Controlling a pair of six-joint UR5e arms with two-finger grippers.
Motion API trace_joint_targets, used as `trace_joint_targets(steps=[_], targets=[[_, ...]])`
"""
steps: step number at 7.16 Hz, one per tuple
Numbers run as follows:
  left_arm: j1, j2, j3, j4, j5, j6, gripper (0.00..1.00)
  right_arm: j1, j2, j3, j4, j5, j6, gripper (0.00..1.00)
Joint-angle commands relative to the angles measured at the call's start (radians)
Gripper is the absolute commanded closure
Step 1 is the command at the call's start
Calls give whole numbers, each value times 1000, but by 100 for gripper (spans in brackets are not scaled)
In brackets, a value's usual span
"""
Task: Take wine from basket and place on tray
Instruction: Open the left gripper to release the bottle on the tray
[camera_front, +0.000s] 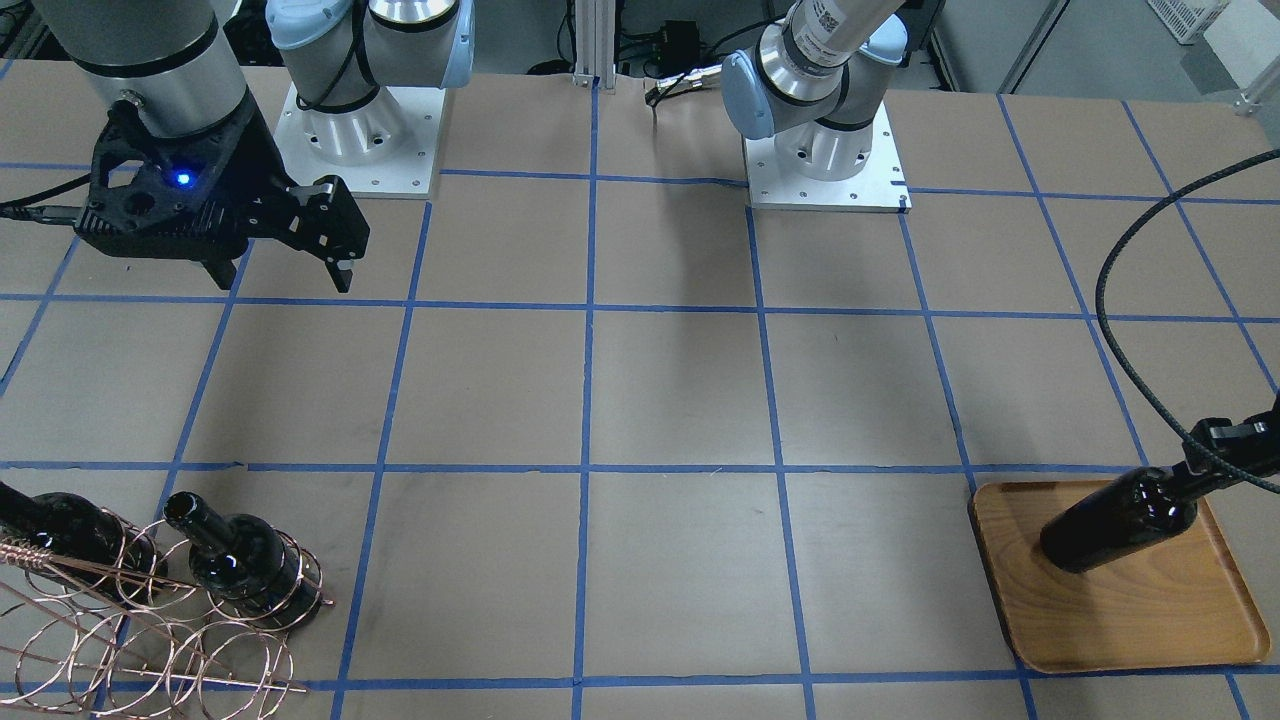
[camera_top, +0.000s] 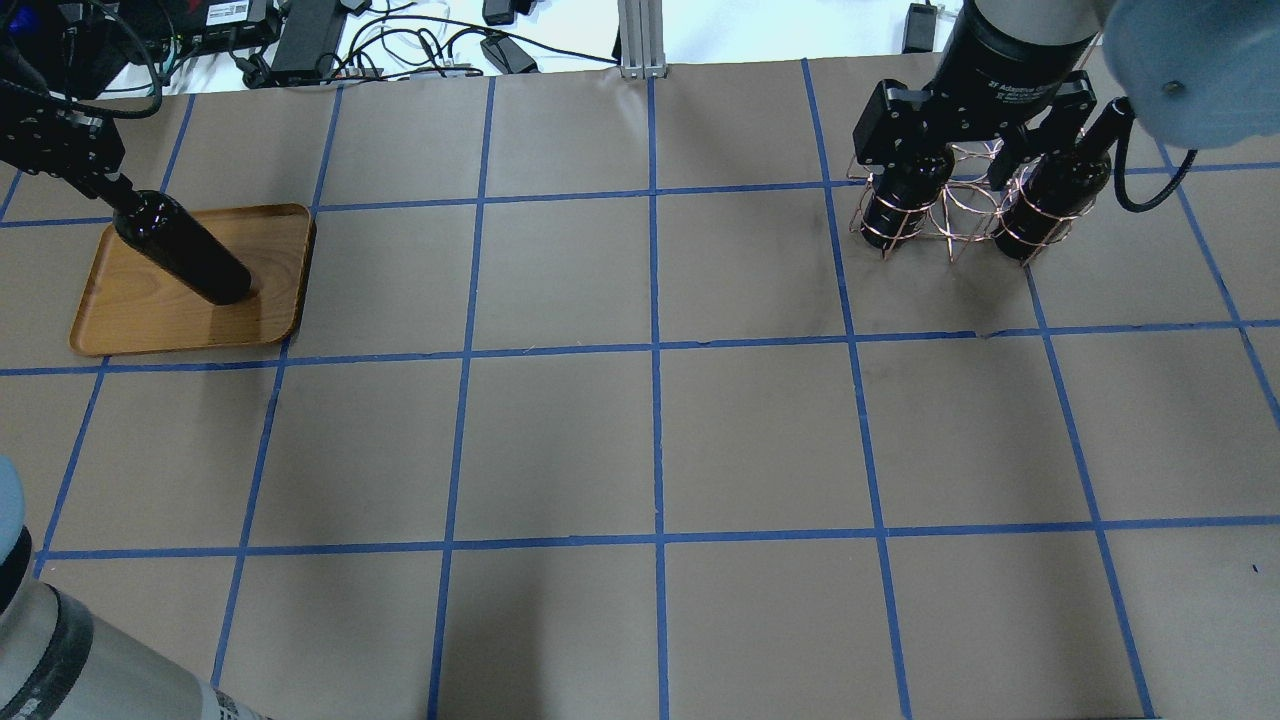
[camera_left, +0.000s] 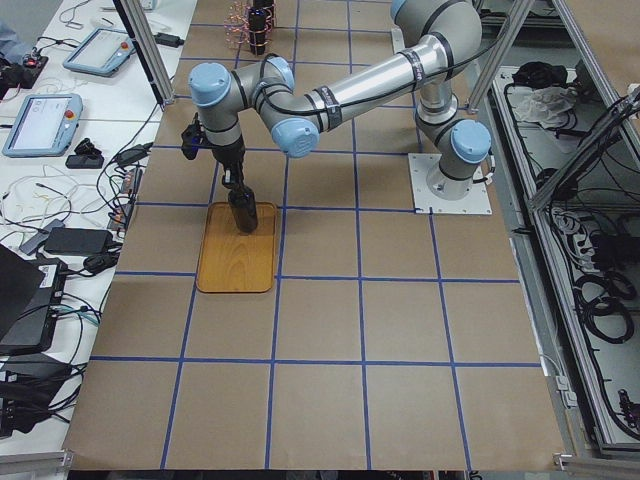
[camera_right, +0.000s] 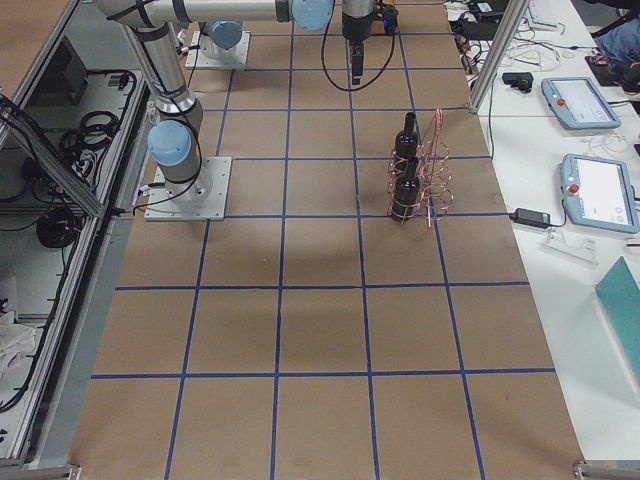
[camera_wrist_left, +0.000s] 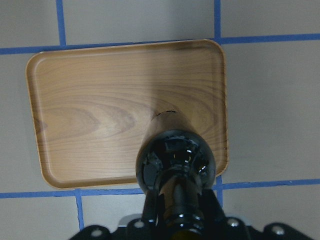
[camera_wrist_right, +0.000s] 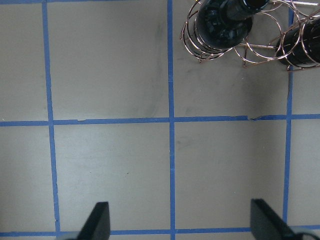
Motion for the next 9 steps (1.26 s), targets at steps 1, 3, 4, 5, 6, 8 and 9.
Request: trace_joint_targets(steps=[1,3,4,5,6,8,9], targets=[[0,-1,-6,8,1,1,100,0,0,0,0,0,-2,0],[0,-7,-11,39,-1,0,100,-1,0,0,2,-2,-5,0],[2,-7,-12,39,-1,0,100,-1,0,0,2,0,-5,0],[2,-7,-12,39,3,0,68,-1,0,0,2,-2,-3,0],[2,-7,-17,39,0,1,38,-1,0,0,2,-2,-3,0],[6,-4,-20,39,-1,3,23,-1,0,0,0,-2,-3,0],[8,8,-20,39,4,2,23,-1,0,0,0,0,-3,0]])
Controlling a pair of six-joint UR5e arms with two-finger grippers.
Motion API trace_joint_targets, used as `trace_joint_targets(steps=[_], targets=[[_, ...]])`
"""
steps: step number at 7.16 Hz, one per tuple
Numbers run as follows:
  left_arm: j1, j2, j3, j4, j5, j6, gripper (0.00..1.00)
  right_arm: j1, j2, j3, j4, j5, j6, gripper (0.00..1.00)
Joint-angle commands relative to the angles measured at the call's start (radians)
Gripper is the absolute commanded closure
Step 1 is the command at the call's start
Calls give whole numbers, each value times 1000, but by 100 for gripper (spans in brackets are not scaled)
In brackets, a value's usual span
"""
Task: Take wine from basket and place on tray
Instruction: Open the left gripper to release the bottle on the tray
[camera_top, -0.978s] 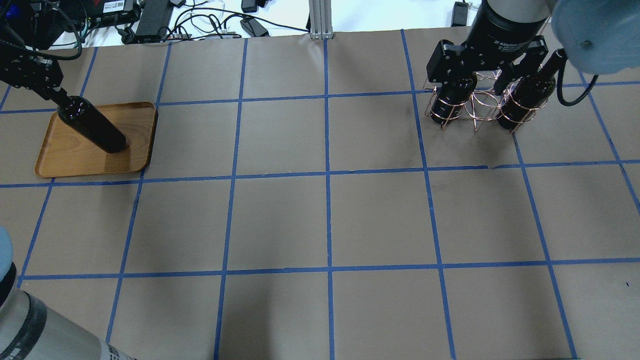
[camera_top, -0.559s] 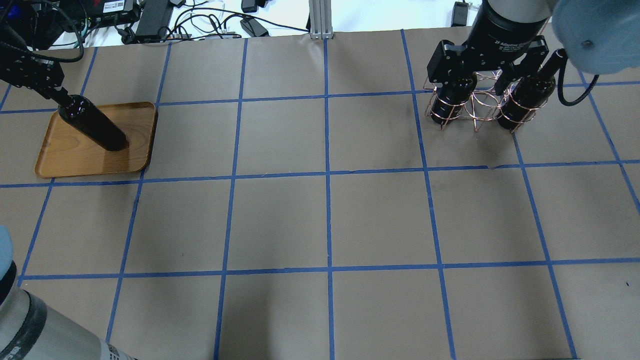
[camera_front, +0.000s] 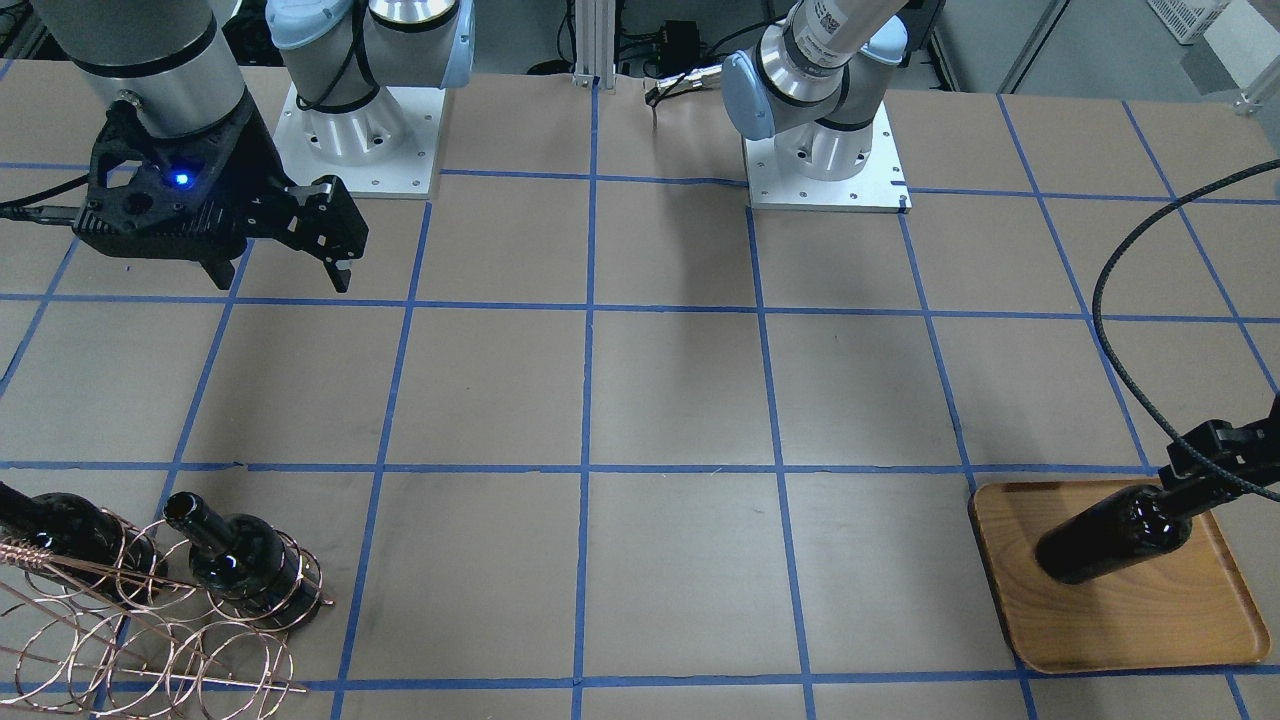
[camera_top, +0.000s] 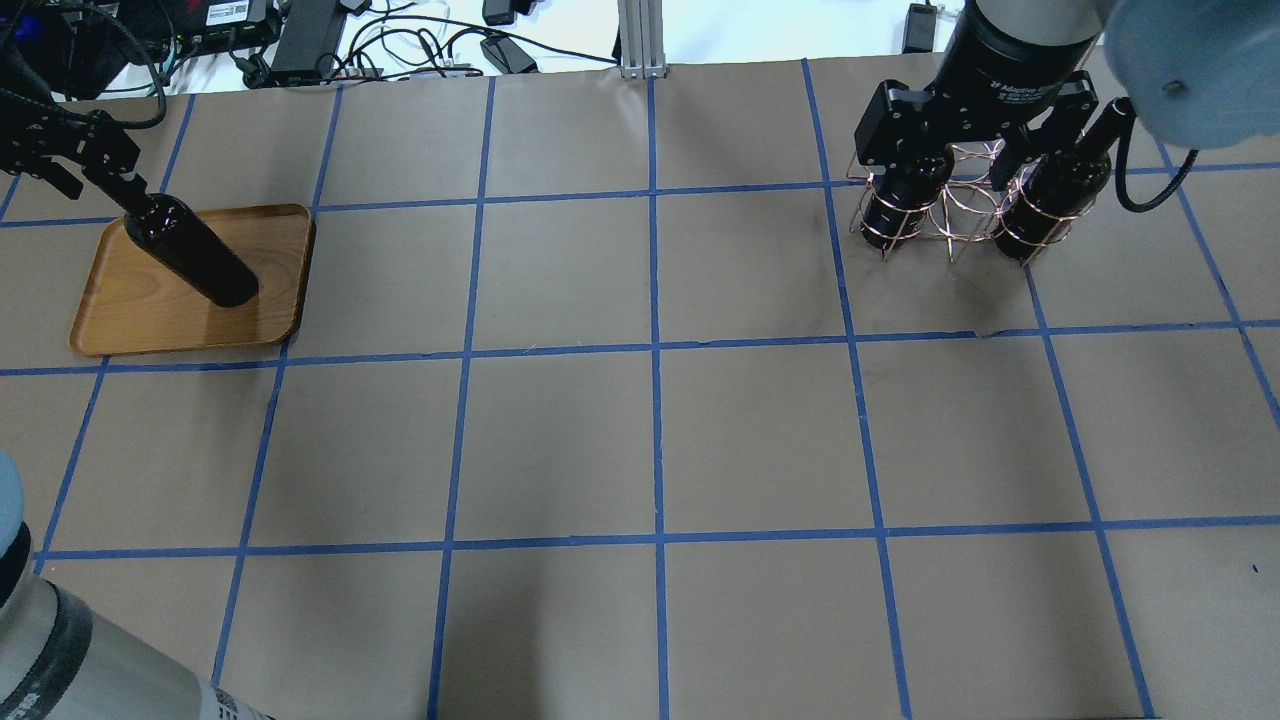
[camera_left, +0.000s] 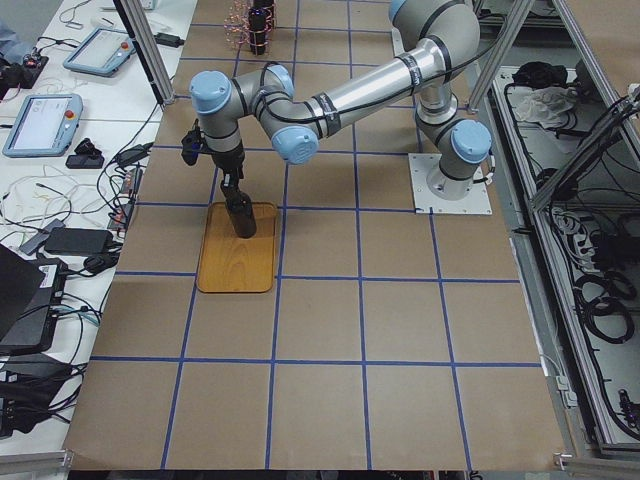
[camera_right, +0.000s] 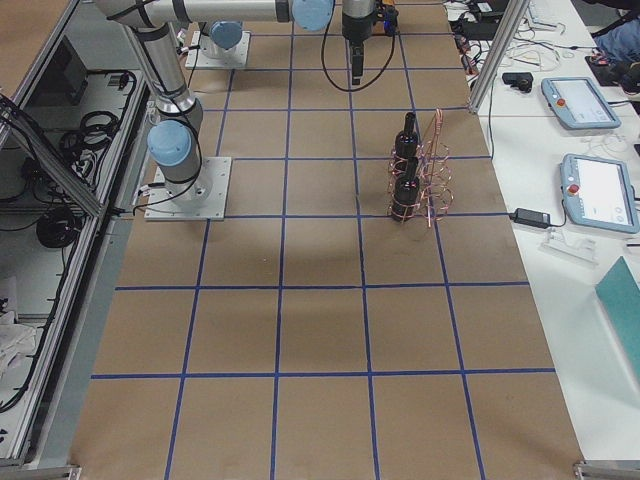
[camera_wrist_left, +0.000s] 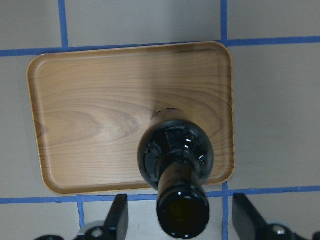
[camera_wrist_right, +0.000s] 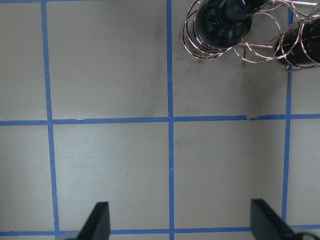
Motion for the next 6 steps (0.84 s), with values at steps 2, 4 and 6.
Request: trace_joint_targets(steps=[2,4,6], targets=[[-14,73,1,-46,14,-2,19,0,0,0,-1,0,-1,0],[-56,176,-1,-161,16,-12,14,0,0,0,-1,0,-2,0],[-243,259,-51,-196,13,-208,8,2,-2,-2,-11,22,2,0]])
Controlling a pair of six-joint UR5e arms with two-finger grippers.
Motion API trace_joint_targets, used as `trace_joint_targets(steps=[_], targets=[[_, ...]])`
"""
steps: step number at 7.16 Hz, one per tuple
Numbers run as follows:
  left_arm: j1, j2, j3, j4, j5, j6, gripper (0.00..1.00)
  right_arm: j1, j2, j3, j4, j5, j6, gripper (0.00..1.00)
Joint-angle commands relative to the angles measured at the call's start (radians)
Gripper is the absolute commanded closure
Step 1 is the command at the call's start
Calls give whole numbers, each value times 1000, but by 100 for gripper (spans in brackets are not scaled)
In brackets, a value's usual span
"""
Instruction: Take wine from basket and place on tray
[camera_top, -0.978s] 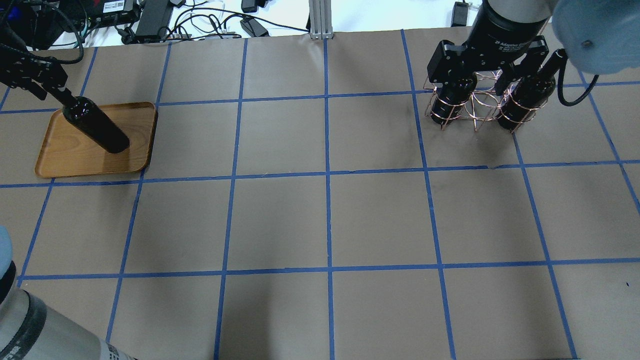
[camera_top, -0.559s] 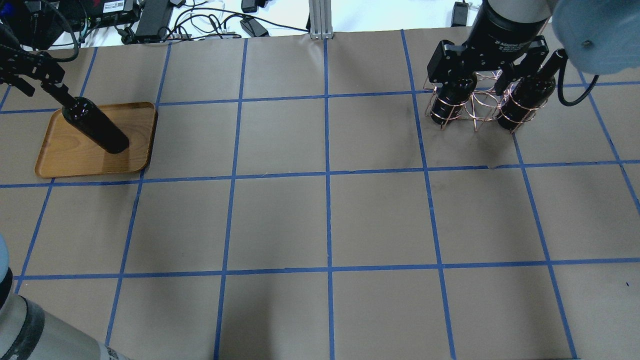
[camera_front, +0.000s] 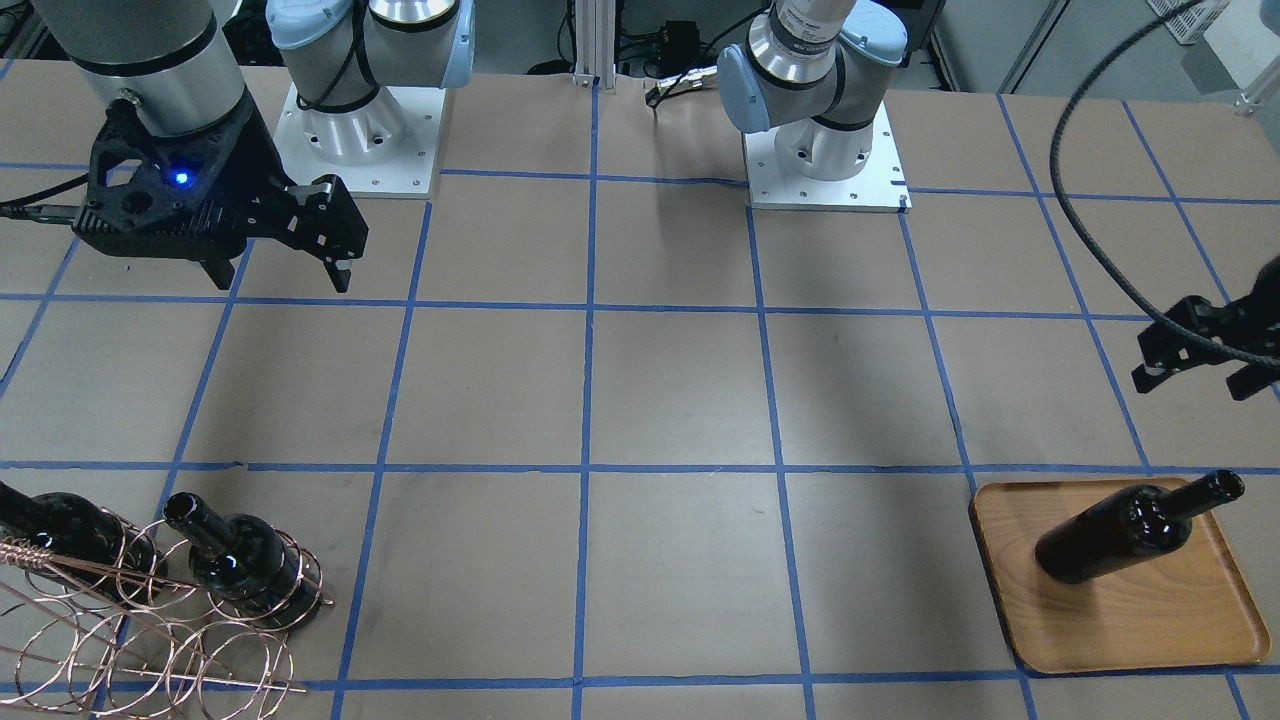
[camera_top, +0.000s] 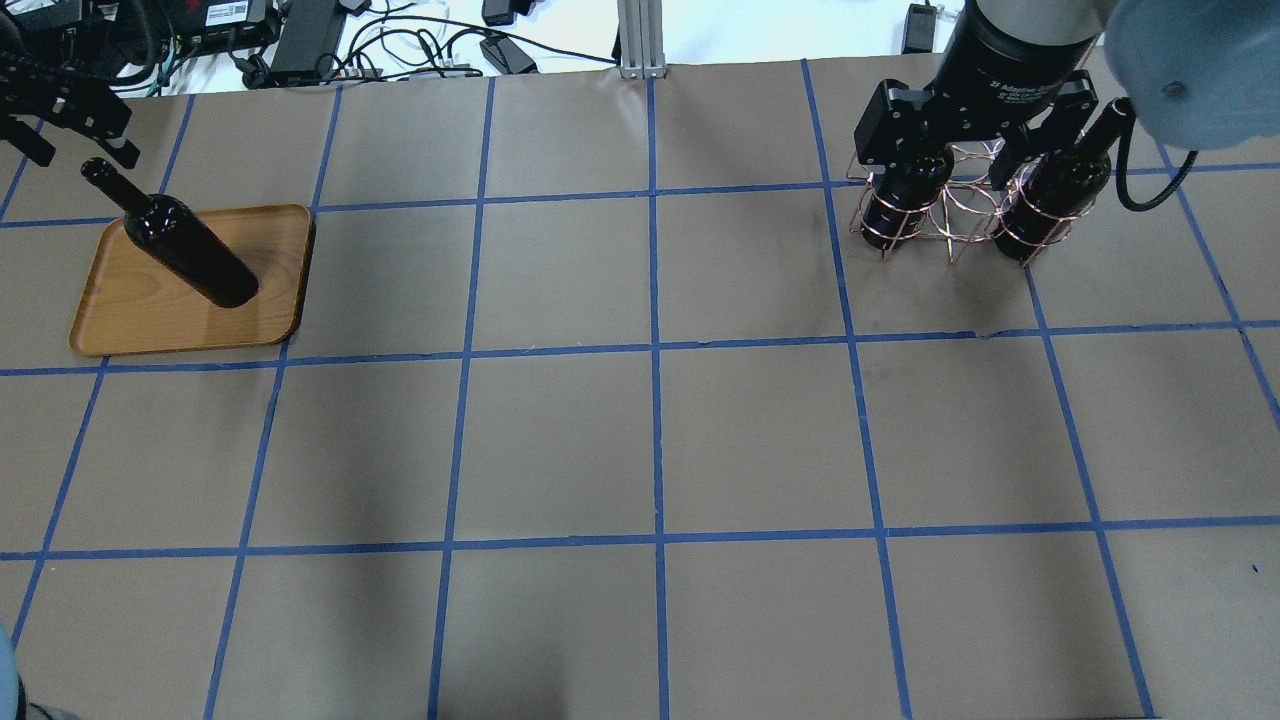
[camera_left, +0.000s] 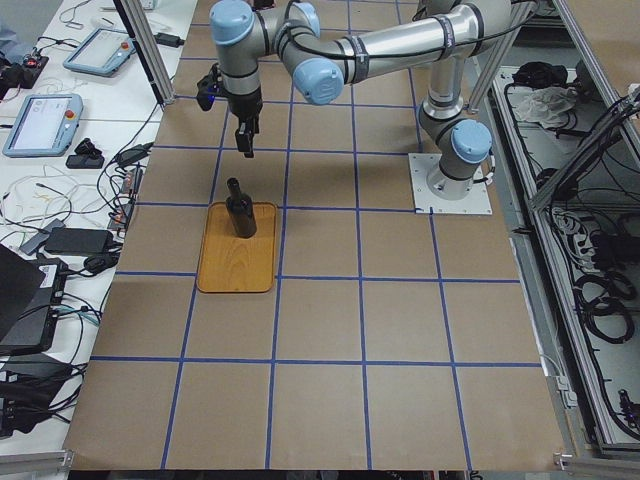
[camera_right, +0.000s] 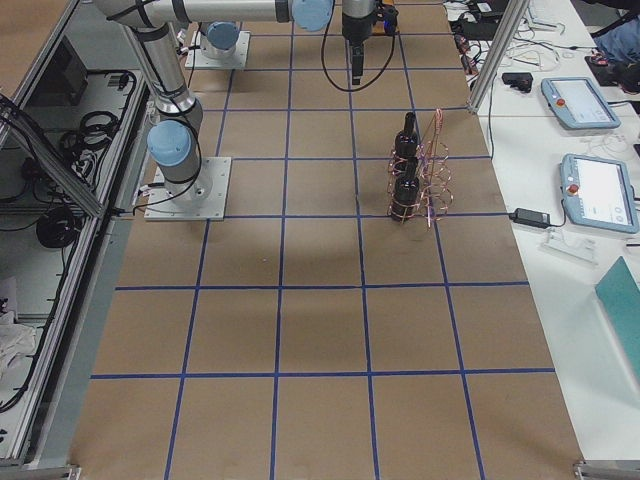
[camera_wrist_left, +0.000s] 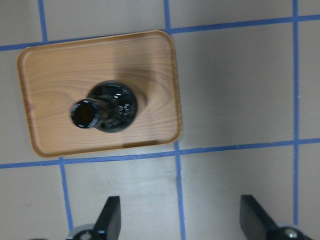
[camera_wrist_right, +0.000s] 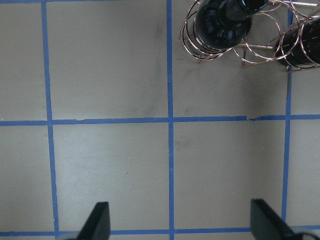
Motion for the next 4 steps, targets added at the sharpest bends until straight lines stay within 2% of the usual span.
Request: trace_joint_targets(steps=[1,3,4], targets=[[-202,87,-71,-21,-2,-227,8,0,-1,-1,-4,16,2,0],[-302,150,-168,-17,-1,-289,0,0,-1,-1,-1,0,2,0],[-345,179,-189,-17,2,-309,0,0,1,-1,3,-4,-1,0]])
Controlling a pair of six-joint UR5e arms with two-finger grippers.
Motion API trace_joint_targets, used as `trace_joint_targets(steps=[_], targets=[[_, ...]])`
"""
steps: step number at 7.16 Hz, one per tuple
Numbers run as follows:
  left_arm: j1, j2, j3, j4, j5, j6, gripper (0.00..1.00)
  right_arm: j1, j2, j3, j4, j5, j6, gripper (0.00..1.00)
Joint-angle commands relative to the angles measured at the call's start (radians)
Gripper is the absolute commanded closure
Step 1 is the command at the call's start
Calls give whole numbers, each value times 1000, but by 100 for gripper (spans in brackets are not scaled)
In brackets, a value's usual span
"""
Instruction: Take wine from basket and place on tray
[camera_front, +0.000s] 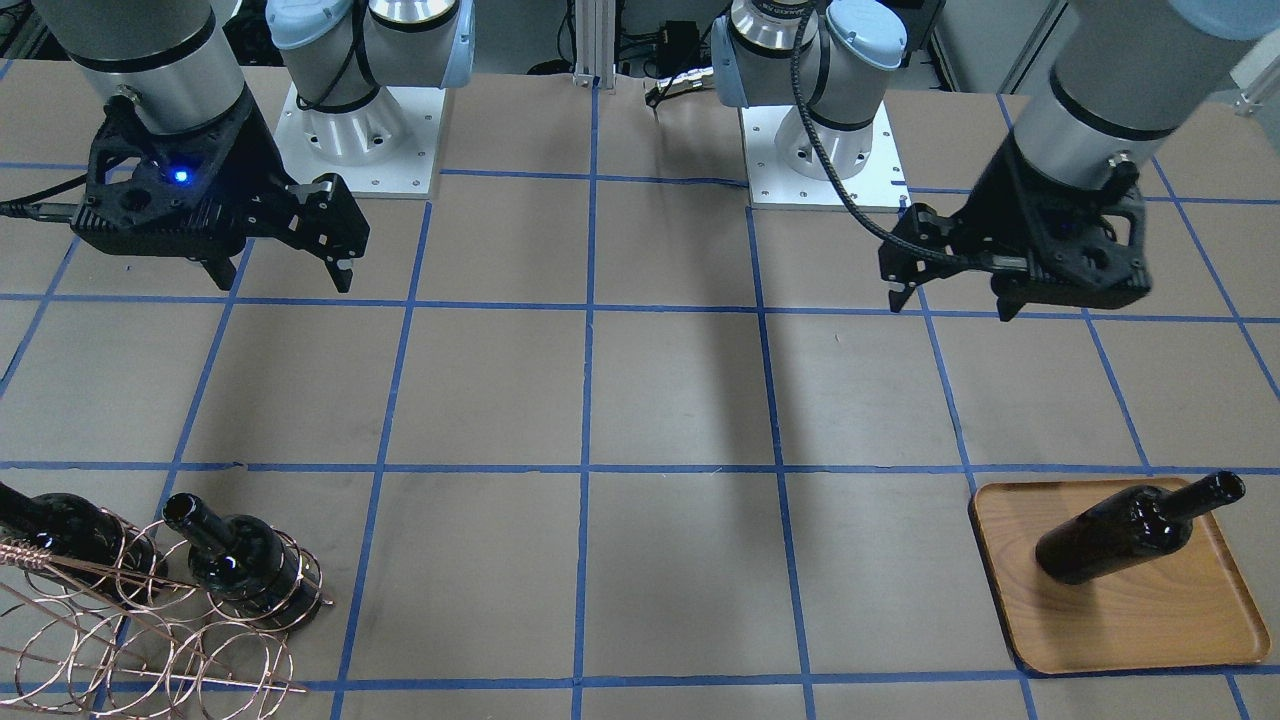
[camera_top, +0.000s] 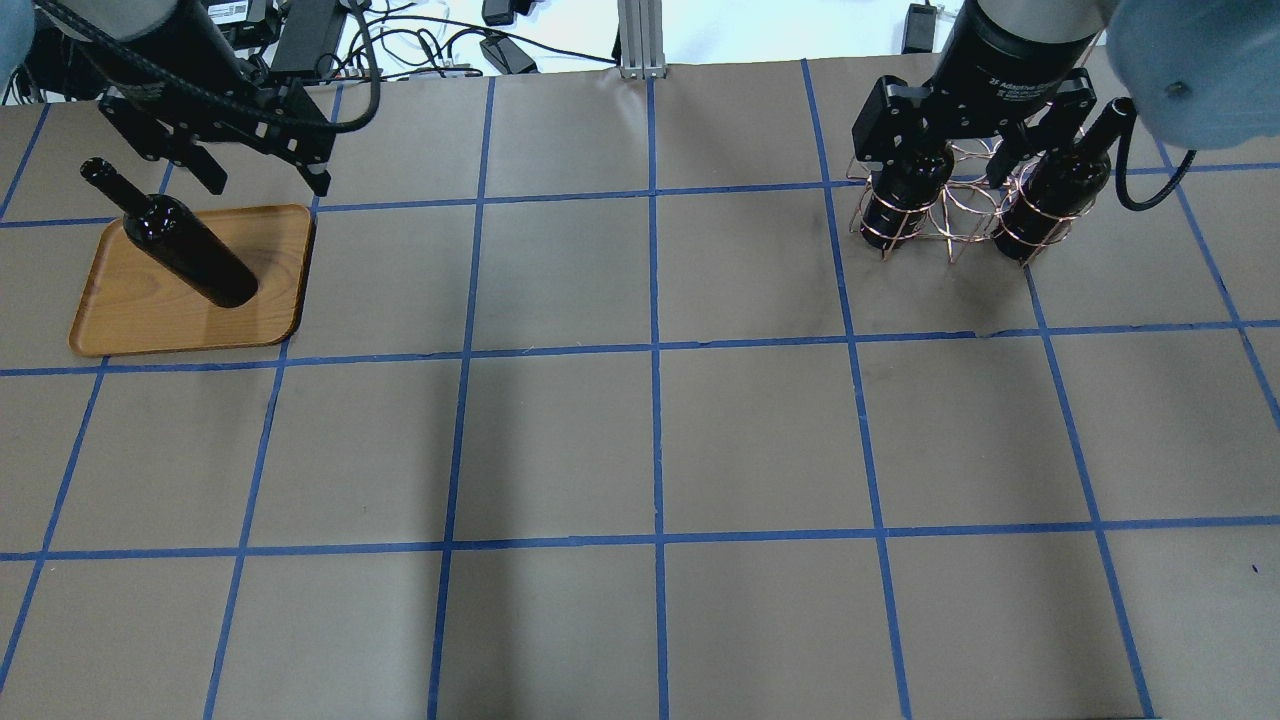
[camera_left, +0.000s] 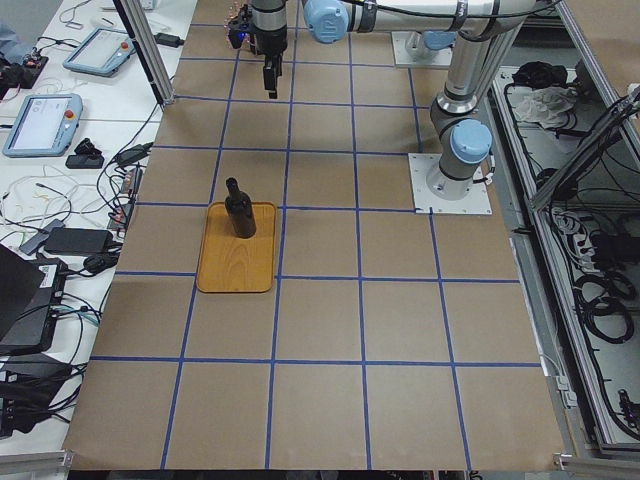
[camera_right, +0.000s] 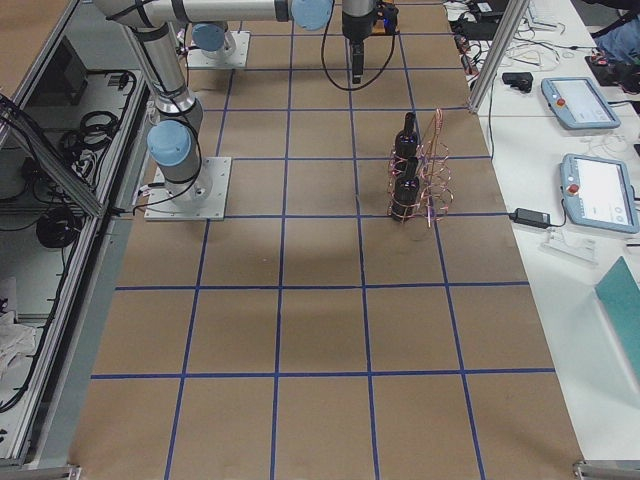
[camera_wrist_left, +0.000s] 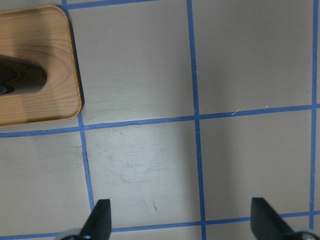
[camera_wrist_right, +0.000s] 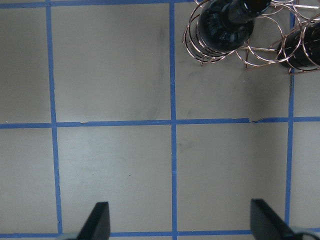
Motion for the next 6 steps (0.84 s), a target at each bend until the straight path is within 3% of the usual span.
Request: trace_joint_targets(steps=[1,6], targets=[[-84,58,-41,0,5,-35,0,0,1,1,3,-4,-2,0],[-86,67,-40,19,4,-35,0,-2,1,1,9,-7,-4,0]])
